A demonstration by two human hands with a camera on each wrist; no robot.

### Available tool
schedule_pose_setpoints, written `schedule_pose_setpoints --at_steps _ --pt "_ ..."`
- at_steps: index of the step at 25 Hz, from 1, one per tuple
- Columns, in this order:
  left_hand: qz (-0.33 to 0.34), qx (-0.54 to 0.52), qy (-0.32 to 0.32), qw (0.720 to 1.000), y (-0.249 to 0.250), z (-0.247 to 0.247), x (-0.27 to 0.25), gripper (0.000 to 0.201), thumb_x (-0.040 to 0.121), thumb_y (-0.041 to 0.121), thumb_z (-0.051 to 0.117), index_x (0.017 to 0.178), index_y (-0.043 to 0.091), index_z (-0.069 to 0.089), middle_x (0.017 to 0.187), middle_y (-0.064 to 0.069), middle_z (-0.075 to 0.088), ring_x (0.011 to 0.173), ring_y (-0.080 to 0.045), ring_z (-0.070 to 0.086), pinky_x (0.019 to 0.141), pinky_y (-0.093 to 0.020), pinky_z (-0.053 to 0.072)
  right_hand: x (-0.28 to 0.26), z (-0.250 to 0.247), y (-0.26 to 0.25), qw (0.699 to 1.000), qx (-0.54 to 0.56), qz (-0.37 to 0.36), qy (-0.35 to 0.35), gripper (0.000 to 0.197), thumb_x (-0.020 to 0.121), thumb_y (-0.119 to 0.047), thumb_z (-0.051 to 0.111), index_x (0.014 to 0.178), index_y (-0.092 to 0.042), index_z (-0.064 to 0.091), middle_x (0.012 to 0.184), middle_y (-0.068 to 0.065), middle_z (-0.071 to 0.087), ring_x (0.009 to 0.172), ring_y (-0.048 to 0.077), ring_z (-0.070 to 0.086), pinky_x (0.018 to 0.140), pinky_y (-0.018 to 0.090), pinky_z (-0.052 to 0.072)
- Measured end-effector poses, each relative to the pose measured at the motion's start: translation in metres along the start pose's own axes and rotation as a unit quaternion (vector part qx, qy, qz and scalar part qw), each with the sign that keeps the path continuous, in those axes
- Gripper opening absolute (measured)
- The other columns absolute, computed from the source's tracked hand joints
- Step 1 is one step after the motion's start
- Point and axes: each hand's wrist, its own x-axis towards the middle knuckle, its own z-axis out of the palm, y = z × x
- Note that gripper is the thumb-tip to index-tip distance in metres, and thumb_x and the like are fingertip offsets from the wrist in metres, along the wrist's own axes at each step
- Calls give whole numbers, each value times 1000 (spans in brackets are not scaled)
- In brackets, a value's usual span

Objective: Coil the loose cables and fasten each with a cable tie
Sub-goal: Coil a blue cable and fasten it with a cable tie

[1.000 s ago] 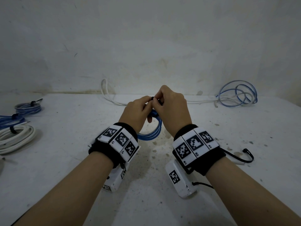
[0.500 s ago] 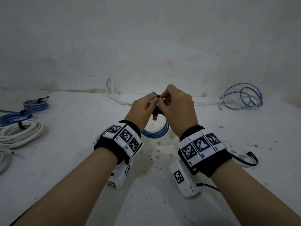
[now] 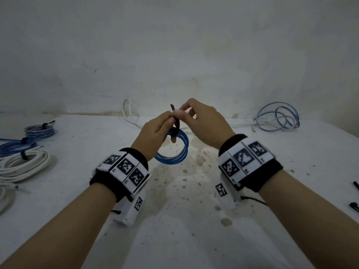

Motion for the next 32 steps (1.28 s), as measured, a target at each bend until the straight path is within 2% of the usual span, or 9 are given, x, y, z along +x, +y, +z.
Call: schedule_pose_setpoints --at_steps 2,5,8,10,13,18,21,24,32 --pt "22 -5 -8 1000 7 -3 -6 26 99 12 33 86 22 53 51 5 51 41 -2 42 44 -7 30 7 -13 -2 993 106 16 -42 30 91 -38 53 95 -12 69 91 3 69 85 18 62 81 29 53" --pt "37 17 -10 999 13 -6 -15 25 100 13 32 88 17 54 55 -2 53 46 3 48 51 -8 34 6 -21 -14 978 205 18 -42 12 85 -19 65 79 -10 70 69 -3 63 63 3 56 56 3 43" --pt "48 39 18 998 16 -13 -24 36 99 32 31 87 8 54 53 1 52 47 -2 44 53 -13 33 14 -15 -29 976 217 1 26 23 85 -12 64 63 -15 55 65 -6 58 58 10 59 63 17 50" --pt "67 63 26 995 23 -19 -29 31 93 41 40 83 15 54 49 4 48 45 -5 44 50 -12 34 20 -11 -37 969 239 13 56 27 86 -10 61 62 -15 51 66 -1 57 53 15 60 54 21 48" --pt "34 116 -11 993 28 -29 -33 18 89 32 55 89 14 51 54 8 48 48 -3 48 50 -11 37 22 1 -50 966 257 21 36 25 91 -8 52 68 -13 45 64 7 57 43 15 58 44 21 49" --pt "-34 86 16 996 21 -31 -43 27 88 22 58 99 15 35 65 6 51 47 7 47 51 -9 37 27 19 -67 988 143 -25 44 12 93 -11 44 82 -9 47 68 10 57 60 34 62 60 42 56" --pt "-54 25 45 997 15 -42 -45 36 86 20 61 99 20 27 71 0 60 53 2 54 58 -11 42 29 20 -72 989 145 -14 33 18 94 -10 41 77 -14 44 58 5 56 51 30 63 48 32 52" --pt "-10 41 33 999 14 -51 -46 32 87 20 60 92 35 32 85 3 68 73 -18 65 80 -33 50 32 24 -77 988 150 -12 33 16 94 -8 39 80 -13 42 60 2 53 48 27 58 47 30 51" --pt "19 75 47 996 12 -65 -55 28 87 24 57 88 41 35 84 -6 68 65 -15 59 73 -33 52 40 37 -90 990 136 -34 4 16 93 -10 43 77 -13 44 63 6 53 46 26 55 48 32 50"
